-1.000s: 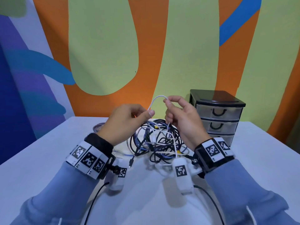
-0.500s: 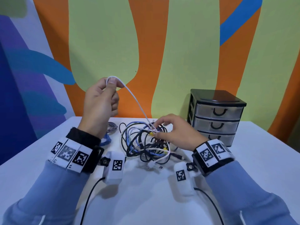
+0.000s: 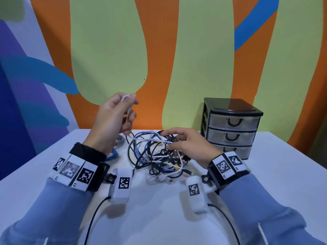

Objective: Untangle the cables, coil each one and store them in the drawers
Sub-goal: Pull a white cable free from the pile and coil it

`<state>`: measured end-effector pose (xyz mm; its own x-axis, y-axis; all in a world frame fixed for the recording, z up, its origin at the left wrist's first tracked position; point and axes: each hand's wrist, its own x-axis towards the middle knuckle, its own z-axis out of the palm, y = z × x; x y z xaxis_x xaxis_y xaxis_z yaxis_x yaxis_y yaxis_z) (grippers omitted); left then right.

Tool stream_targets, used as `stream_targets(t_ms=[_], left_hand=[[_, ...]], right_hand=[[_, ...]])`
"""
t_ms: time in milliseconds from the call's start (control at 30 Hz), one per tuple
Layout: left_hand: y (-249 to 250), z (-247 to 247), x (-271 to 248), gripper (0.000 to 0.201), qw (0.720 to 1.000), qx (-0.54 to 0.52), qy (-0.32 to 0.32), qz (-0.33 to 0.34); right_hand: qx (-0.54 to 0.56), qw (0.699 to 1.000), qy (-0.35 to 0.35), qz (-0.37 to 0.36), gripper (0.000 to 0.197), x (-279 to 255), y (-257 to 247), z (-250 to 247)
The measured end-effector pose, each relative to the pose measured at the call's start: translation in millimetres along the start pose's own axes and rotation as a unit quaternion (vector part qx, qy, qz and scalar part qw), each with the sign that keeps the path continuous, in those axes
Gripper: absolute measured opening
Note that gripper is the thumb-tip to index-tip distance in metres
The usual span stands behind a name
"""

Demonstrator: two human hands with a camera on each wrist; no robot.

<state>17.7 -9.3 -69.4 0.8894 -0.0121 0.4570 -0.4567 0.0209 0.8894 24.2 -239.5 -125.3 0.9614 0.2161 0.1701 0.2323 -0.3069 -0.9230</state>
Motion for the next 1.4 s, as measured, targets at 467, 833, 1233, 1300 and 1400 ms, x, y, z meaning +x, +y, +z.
stream_targets(t_ms=[467, 833, 1233, 1300, 1400], left_hand=[[-25, 0, -1, 0.01, 0.871, 0.476, -0.036, 0.112], [-24, 15, -10, 0.011, 0.83, 0.534, -0.112, 0.11], [-25, 13, -3, 0.011, 0.874, 0.461, -0.027, 0.148], [-25, 11, -3, 0.011, 0.876, 0.458, -0.008, 0.148], [-23, 12, -4, 0.011, 0.879, 0.452, -0.006, 0.149]], right_hand=[[0.197, 0.979, -0.03, 0.042, 0.038, 1, -5, 2], [0.196, 0.979, -0.051, -0.014, 0.061, 0, -1, -1], [0.262, 0.962, -0.059, -0.039, 0.066, -2, -13, -3], [0.313, 0.948, -0.059, -0.019, 0.048, -4, -17, -5], [0.312, 0.949, -0.047, -0.008, 0.042, -4, -16, -5]])
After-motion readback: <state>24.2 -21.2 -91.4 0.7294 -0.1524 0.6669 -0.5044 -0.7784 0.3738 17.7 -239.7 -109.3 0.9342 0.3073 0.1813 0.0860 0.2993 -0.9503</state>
